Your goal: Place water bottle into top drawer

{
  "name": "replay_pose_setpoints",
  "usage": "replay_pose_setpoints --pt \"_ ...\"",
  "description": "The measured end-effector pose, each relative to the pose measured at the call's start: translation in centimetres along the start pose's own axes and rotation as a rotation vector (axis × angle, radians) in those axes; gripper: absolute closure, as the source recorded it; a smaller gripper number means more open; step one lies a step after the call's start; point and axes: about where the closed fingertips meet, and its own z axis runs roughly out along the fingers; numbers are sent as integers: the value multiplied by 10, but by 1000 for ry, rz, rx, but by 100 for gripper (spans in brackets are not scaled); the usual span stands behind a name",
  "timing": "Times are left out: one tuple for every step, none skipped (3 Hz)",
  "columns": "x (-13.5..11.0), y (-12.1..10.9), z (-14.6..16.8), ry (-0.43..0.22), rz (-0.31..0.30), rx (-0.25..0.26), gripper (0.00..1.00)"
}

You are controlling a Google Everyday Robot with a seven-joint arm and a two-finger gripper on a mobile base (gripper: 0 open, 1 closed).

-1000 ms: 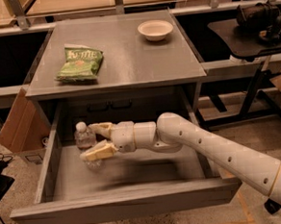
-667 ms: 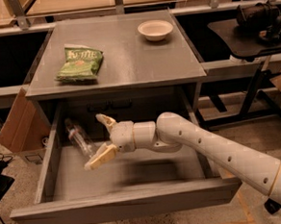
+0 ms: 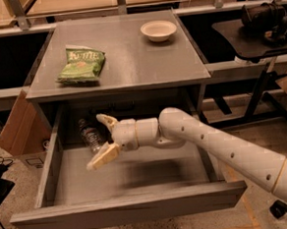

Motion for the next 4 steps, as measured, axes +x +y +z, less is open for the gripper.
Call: replay_pose_setpoints --pt "-37 -3 -22 78 1 -66 0" --pt "-83 3 -53 238 8 -115 0" --pt "-145 5 -83 455 -8 -100 0" --pt "-215 2 -119 674 -32 -4 0"
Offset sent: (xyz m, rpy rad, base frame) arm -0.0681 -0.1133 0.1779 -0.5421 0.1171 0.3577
